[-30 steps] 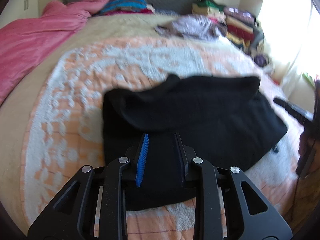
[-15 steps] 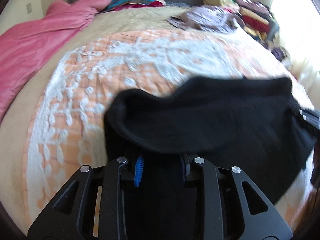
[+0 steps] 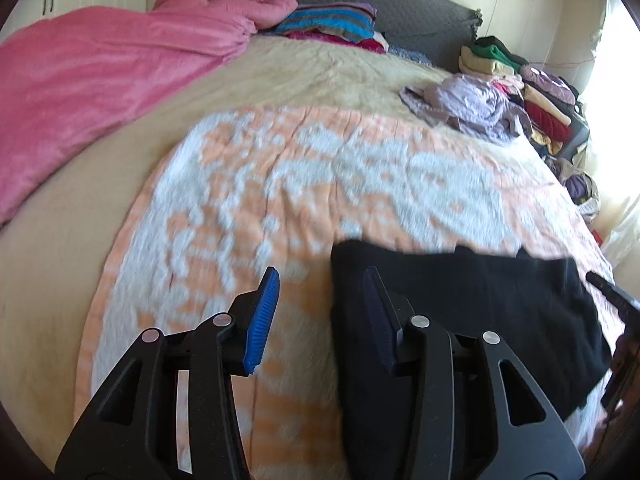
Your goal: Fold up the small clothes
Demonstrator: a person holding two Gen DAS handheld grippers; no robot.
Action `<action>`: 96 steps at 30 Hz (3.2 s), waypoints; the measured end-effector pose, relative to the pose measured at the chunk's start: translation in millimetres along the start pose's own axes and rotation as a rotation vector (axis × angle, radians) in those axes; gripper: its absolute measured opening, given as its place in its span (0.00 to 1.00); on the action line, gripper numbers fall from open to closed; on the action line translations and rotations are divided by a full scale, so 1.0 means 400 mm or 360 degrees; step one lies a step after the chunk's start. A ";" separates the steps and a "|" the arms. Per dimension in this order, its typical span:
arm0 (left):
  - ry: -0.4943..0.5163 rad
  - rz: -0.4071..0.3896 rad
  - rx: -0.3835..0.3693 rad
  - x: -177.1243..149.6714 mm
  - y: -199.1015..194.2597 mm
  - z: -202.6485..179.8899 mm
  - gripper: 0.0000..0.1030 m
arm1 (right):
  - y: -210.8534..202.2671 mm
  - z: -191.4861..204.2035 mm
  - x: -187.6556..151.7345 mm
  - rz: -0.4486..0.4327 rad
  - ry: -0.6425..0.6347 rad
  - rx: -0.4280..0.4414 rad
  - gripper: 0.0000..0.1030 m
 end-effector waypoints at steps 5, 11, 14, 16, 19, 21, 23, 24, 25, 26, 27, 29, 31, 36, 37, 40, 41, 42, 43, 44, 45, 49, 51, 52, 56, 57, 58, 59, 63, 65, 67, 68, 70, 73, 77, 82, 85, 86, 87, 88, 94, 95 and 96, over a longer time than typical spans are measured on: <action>-0.0166 0.0078 -0.0195 -0.104 -0.029 0.022 0.40 | -0.037 -0.071 -0.066 0.0036 0.0059 -0.0015 0.44; -0.0284 0.0184 -0.0400 -0.208 -0.059 0.003 0.54 | -0.088 -0.111 -0.144 0.0117 0.0139 0.0206 0.54; -0.0299 0.0234 -0.0483 -0.234 -0.058 -0.025 0.55 | -0.095 -0.105 -0.177 0.0162 0.0149 0.0268 0.54; -0.0264 0.0245 -0.0469 -0.248 -0.054 -0.046 0.55 | -0.094 -0.101 -0.196 0.0185 0.0147 0.0278 0.54; -0.0276 0.0234 -0.0454 -0.255 -0.049 -0.055 0.46 | -0.089 -0.108 -0.221 0.0224 0.0219 0.0310 0.54; -0.0290 0.0235 -0.0456 -0.256 -0.047 -0.055 0.28 | -0.091 -0.124 -0.230 0.0231 0.0301 0.0328 0.51; -0.0303 0.0239 -0.0487 -0.256 -0.050 -0.059 0.19 | -0.094 -0.135 -0.234 0.0235 0.0354 0.0363 0.41; -0.0285 0.0240 -0.0478 -0.257 -0.051 -0.062 0.18 | -0.096 -0.139 -0.236 0.0236 0.0363 0.0376 0.25; -0.0260 0.0245 -0.0463 -0.258 -0.050 -0.066 0.14 | -0.100 -0.139 -0.237 0.0234 0.0363 0.0391 0.17; -0.0262 0.0252 -0.0464 -0.258 -0.051 -0.065 0.11 | -0.106 -0.141 -0.237 0.0219 0.0352 0.0381 0.09; -0.0268 0.0262 -0.0468 -0.261 -0.052 -0.066 0.10 | -0.112 -0.143 -0.235 0.0208 0.0348 0.0374 0.09; -0.0232 0.0263 -0.0449 -0.261 -0.060 -0.071 0.07 | -0.133 -0.150 -0.234 0.0184 0.0357 0.0372 0.08; -0.0196 0.0278 -0.0444 -0.265 -0.072 -0.079 0.06 | -0.155 -0.151 -0.233 0.0148 0.0327 0.0341 0.08; -0.0105 0.0322 -0.0414 -0.292 -0.081 -0.089 0.06 | -0.165 -0.149 -0.262 0.0129 0.0249 0.0236 0.09; -0.0102 0.0327 -0.0407 -0.295 -0.078 -0.086 0.06 | -0.160 -0.149 -0.268 0.0134 0.0250 0.0226 0.09; -0.0136 0.0342 -0.0419 -0.304 -0.069 -0.073 0.06 | -0.138 -0.157 -0.286 0.0167 0.0300 0.0194 0.12; -0.0137 0.0340 -0.0419 -0.305 -0.070 -0.072 0.06 | -0.138 -0.161 -0.290 0.0164 0.0324 0.0176 0.14; -0.0131 0.0338 -0.0415 -0.305 -0.070 -0.074 0.06 | -0.138 -0.163 -0.290 0.0160 0.0332 0.0162 0.16; -0.0119 0.0336 -0.0404 -0.305 -0.071 -0.076 0.07 | -0.140 -0.163 -0.292 0.0156 0.0335 0.0142 0.19; -0.0111 0.0335 -0.0396 -0.309 -0.073 -0.079 0.07 | -0.140 -0.164 -0.294 0.0156 0.0336 0.0123 0.22; -0.0106 0.0334 -0.0390 -0.309 -0.072 -0.080 0.07 | -0.142 -0.164 -0.295 0.0155 0.0338 0.0108 0.23; -0.0112 0.0332 -0.0380 -0.314 -0.075 -0.080 0.10 | -0.151 -0.163 -0.303 0.0152 0.0347 0.0090 0.27; -0.0111 0.0334 -0.0380 -0.317 -0.078 -0.081 0.10 | -0.157 -0.163 -0.307 0.0154 0.0346 0.0075 0.31; -0.0111 0.0332 -0.0380 -0.318 -0.080 -0.080 0.11 | -0.158 -0.163 -0.309 0.0157 0.0345 0.0072 0.32; -0.0102 0.0329 -0.0369 -0.323 -0.088 -0.083 0.12 | -0.167 -0.164 -0.320 0.0168 0.0352 0.0067 0.41; -0.0097 0.0326 -0.0362 -0.323 -0.091 -0.084 0.13 | -0.170 -0.164 -0.323 0.0168 0.0351 0.0064 0.43; -0.0091 0.0323 -0.0355 -0.326 -0.095 -0.085 0.14 | -0.174 -0.164 -0.326 0.0169 0.0349 0.0060 0.45; -0.0084 0.0317 -0.0347 -0.327 -0.100 -0.086 0.14 | -0.175 -0.164 -0.326 0.0169 0.0348 0.0059 0.49; -0.0079 0.0315 -0.0339 -0.330 -0.113 -0.087 0.15 | -0.188 -0.166 -0.330 0.0171 0.0354 0.0046 0.61; -0.0074 0.0313 -0.0333 -0.332 -0.120 -0.089 0.16 | -0.194 -0.168 -0.332 0.0171 0.0367 0.0055 0.66; -0.0071 0.0312 -0.0325 -0.332 -0.127 -0.090 0.19 | -0.204 -0.168 -0.333 0.0164 0.0370 0.0062 0.73; -0.0069 0.0310 -0.0321 -0.333 -0.131 -0.091 0.20 | -0.209 -0.165 -0.332 0.0156 0.0362 0.0064 0.81; -0.0064 0.0307 -0.0310 -0.336 -0.141 -0.089 0.24 | -0.226 -0.157 -0.327 0.0117 0.0323 0.0040 0.92; -0.0058 0.0296 -0.0283 -0.337 -0.155 -0.085 0.34 | -0.257 -0.137 -0.317 0.0059 0.0259 0.0040 0.93; -0.0048 0.0282 -0.0264 -0.334 -0.175 -0.080 0.48 | -0.289 -0.102 -0.305 0.0007 0.0168 0.0039 0.94; -0.0053 0.0251 -0.0262 -0.325 -0.203 -0.075 0.68 | -0.321 -0.052 -0.296 -0.0040 0.0071 0.0030 0.96; -0.0055 0.0226 -0.0254 -0.320 -0.218 -0.072 0.78 | -0.333 -0.030 -0.291 -0.0061 0.0043 0.0050 0.96; -0.0054 0.0219 -0.0249 -0.317 -0.222 -0.072 0.82 | -0.338 -0.021 -0.289 -0.0072 0.0032 0.0057 0.96; -0.0053 0.0211 -0.0242 -0.315 -0.227 -0.070 0.83 | -0.342 -0.014 -0.287 -0.0080 0.0026 0.0062 0.96; -0.0052 0.0206 -0.0238 -0.313 -0.231 -0.069 0.86 | -0.346 -0.008 -0.286 -0.0086 0.0020 0.0070 0.96; -0.0069 0.0183 -0.0234 -0.309 -0.248 -0.058 0.90 | -0.377 0.031 -0.278 -0.0140 -0.0017 0.0098 0.96; -0.0072 0.0178 -0.0231 -0.308 -0.251 -0.057 0.91 | -0.382 0.034 -0.278 -0.0145 -0.0023 0.0103 0.96; -0.0073 0.0172 -0.0226 -0.308 -0.254 -0.056 0.91 | -0.388 0.041 -0.278 -0.0151 -0.0033 0.0111 0.96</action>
Point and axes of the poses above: each gripper's, at about its wrist camera, not at the fingertips, and y roughly the way its jaws point, z to its left, x to its top, the point moved 4 cm from there along y, roughly the way its jaws point, and after that the axes turned 12 degrees about -x, right-handed, at the moved point
